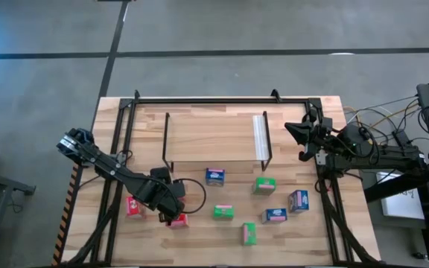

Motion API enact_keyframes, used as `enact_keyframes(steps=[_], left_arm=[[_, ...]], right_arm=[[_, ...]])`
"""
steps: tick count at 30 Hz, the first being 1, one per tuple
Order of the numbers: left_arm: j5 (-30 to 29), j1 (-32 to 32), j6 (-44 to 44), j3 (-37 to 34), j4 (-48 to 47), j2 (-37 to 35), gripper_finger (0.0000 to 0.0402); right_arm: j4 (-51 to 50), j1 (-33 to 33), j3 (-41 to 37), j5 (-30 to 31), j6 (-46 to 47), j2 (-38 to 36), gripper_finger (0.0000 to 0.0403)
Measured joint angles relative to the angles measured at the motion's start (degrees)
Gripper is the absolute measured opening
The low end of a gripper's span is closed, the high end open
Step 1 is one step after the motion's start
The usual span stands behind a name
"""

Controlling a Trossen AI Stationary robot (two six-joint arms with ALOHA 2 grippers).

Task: Stack cereal on shelf
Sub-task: Put the top right red cereal box on the shelf

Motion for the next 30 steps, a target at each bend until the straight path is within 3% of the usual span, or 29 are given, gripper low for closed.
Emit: enact_keyframes(steps=[10, 19, 30], left_arm=[[3.11, 0.04, -0.08, 0.54, -1.09, -0.11, 0.0190], [3.19, 0.04, 0.09, 11.47, -8.16, -0.24, 0.0159], [-5.27, 0.47, 9.55, 23.60, -8.75, -0.26, 0.0155]], right_arm=[[-0.02, 0.01, 0.00, 0.00, 0.02, 0.00, 0.0013], [-0.07, 0.01, -0.01, 0.00, 0.01, 0.00, 0.0013], [-0.49, 0.01, -0.01, 0.00, 0.37, 0.00, 0.0013]])
